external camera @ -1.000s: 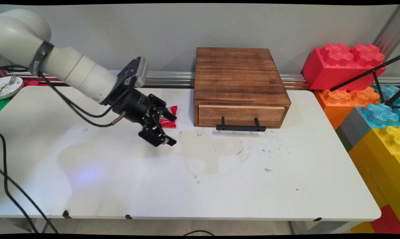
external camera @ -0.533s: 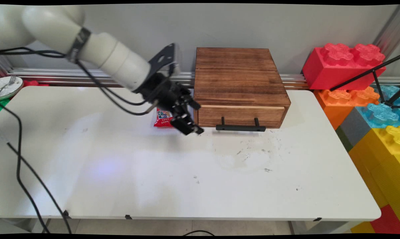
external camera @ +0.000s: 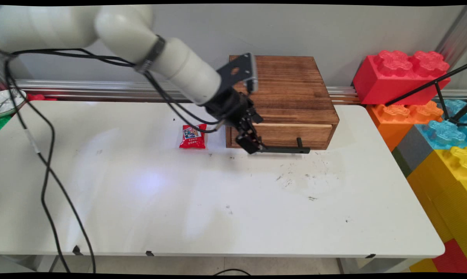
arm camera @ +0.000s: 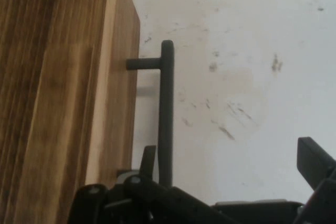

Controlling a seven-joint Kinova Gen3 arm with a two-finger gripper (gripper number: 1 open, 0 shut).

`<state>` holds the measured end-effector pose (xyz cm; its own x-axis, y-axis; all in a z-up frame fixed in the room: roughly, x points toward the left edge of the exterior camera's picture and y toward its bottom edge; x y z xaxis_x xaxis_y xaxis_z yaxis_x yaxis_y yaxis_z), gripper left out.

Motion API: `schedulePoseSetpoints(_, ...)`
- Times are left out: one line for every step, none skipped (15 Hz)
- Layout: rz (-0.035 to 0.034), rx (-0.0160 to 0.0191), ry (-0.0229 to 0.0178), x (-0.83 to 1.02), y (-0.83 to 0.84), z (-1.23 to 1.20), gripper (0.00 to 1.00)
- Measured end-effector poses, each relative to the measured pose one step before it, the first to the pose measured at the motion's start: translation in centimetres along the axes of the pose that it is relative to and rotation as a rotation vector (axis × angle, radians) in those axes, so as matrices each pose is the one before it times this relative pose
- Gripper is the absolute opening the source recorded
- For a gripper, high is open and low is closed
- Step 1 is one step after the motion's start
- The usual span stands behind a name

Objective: Open the drawer

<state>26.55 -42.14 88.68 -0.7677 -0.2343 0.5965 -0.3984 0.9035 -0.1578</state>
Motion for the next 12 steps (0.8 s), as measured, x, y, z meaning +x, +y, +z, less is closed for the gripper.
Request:
schedulePoseSetpoints(0.00913,0.00491,-0.01234,0.597,-0.141,1.111,1.0)
schedulePoseSetpoints(0.00624,0.00243,-0.01104,0.433,-0.1,0.99,1.0)
schedulePoseSetpoints(0.00597,0.00193,-0.01236,0.429,-0.1,1.104,1.0)
schedulePoseSetpoints(0.0062,-0.00059,-0.01251,0.391,-0.039,1.134,1.0)
schedulePoseSetpoints(0.00447,-0.00072,-0.01058,0.268,-0.036,0.924,1.0)
schedulePoseSetpoints(0.00355,-0.00093,-0.00807,0.212,-0.011,0.735,1.0)
schedulePoseSetpoints(0.00239,-0.00028,-0.00912,0.157,-0.03,0.719,1.0)
schedulePoseSetpoints(0.00213,-0.00051,-0.00667,0.143,-0.022,0.564,1.0)
schedulePoseSetpoints(0.00144,-0.0004,-0.00853,0.167,-0.037,0.775,1.0)
schedulePoseSetpoints(0.00139,-0.00029,-0.00964,0.164,-0.032,0.863,1.0)
schedulePoseSetpoints(0.00214,0.00024,-0.00844,0.195,-0.043,0.834,1.0)
schedulePoseSetpoints(0.00116,-0.00006,-0.00808,0.149,-0.034,0.775,1.0)
